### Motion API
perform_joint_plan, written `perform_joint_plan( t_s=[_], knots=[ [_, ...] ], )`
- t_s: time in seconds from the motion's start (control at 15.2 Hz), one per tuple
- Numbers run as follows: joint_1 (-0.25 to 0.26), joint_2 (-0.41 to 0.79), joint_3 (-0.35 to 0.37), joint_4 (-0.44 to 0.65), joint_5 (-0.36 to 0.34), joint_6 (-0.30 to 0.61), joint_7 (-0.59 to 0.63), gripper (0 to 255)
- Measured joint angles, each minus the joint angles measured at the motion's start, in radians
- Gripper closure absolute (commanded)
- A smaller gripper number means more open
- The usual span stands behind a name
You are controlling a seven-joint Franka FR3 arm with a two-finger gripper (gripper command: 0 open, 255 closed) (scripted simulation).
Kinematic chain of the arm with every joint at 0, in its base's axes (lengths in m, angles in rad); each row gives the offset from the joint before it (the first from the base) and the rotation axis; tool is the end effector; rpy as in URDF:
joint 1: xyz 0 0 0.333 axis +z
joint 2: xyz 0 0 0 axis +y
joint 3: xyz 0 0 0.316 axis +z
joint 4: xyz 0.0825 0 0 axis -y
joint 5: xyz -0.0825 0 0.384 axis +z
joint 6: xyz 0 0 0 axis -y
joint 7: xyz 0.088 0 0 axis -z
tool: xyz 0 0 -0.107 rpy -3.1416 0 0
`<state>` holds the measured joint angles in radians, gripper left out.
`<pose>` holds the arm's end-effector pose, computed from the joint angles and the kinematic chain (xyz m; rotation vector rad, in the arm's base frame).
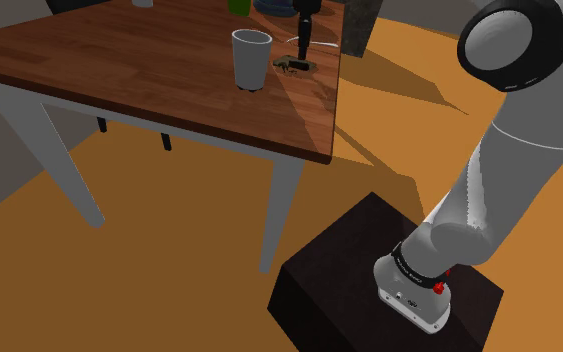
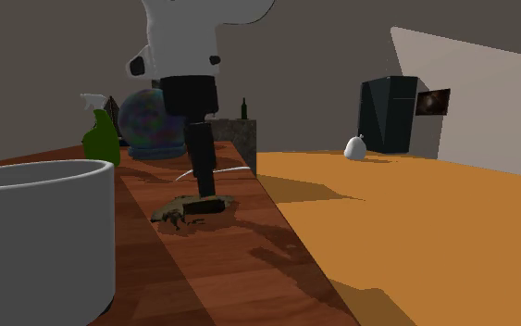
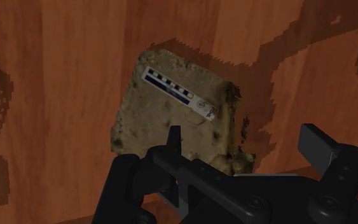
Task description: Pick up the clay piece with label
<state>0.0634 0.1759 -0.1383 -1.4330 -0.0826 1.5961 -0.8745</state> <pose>0.6078 -0.0468 0.5909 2.8072 1.1937 -0.0895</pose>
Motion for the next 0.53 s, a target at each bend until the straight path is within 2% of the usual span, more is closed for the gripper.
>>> perform_joint_plan(
  t_s=[0.33, 0.4, 0.53],
  knots=[
    [0.001, -0.007, 0.001, -0.076, -0.002, 0.068, 0.006, 0],
    [0.001, -0.009, 0.001, -0.083, -0.002, 0.073, 0.005, 255],
    [0.001, -0.010, 0.001, -0.087, -0.002, 0.077, 0.005, 255]
  ],
)
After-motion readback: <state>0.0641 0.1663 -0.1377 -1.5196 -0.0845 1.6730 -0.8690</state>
